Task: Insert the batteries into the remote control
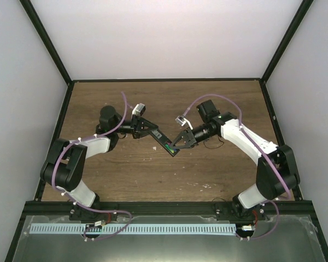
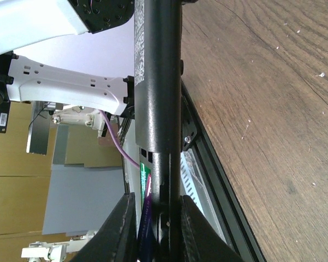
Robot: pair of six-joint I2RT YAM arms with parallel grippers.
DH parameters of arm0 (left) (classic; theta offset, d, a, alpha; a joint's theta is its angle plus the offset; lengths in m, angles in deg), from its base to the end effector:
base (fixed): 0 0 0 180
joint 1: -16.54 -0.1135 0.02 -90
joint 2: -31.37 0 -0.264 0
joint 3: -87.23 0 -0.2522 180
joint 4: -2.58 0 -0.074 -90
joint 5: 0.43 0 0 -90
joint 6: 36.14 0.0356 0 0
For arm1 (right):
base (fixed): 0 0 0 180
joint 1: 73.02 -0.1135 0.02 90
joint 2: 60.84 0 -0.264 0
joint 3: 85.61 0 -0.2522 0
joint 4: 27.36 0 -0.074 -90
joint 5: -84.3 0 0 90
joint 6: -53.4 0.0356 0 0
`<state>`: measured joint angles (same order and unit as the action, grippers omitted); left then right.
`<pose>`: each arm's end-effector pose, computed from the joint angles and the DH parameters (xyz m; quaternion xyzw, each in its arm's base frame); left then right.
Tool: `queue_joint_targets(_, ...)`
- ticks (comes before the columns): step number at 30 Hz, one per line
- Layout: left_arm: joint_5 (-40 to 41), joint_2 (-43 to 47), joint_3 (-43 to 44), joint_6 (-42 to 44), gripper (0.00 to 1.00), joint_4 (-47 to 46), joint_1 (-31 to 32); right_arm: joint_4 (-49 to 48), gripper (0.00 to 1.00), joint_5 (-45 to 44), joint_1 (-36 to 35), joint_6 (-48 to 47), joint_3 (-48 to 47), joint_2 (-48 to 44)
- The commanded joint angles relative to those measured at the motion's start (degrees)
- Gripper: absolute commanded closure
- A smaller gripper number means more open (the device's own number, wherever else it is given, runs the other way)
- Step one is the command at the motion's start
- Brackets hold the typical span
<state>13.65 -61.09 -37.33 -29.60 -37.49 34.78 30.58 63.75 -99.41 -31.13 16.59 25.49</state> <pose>0.2886 -0.1315 0.2298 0.0837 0.6975 -0.7109 0.0330 0.2423 0.1574 0.2602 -0.2603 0.7702 0.5823 0.0081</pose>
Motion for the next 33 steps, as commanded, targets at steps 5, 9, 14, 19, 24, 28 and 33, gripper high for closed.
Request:
queue_joint_targets(5, 0.2, 1.5, 1.6, 0.0, 1.0, -0.1, 0.7, -2.5, 0.88, 1.3, -0.6, -1.0, -2.8, 0.4)
queue_joint_targets(9, -0.1, 1.5, 2.0, -0.4, 1.0, -0.3, 0.7, -1.3, 0.89, 1.6, -0.6, -2.1, -1.9, 0.3)
queue_joint_targets(14, -0.3, 1.1, 2.9, -3.2, 1.0, -3.5, 0.7, -0.5, 0.91, 1.5, -0.6, -4.2, -0.7, 0.3)
queue_joint_targets(19, -0.4, 1.1, 2.9, -3.2, 1.0, -3.4, 0.7, -0.9, 0.98, 1.4, -0.6, -4.8, -0.7, 0.4)
queue_joint_targets(24, -0.3, 1.4, 2.6, -0.4, 1.0, -1.1, 0.7, -1.7, 0.99, 0.2, -0.6, -4.7, -1.0, -0.2)
queue_joint_targets(28, 0.0, 2.6, 2.9, 4.0, 1.0, 2.9, 0.7, -2.3, 0.98, -2.4, -0.1, -4.6, -1.7, -1.5)
queue_joint_targets(33, 0.3, 5.7, 5.8, 18.9, 1.0, 22.2, 0.7, -2.6, 0.83, -7.3, 2.9, -4.6, -2.8, -4.9)
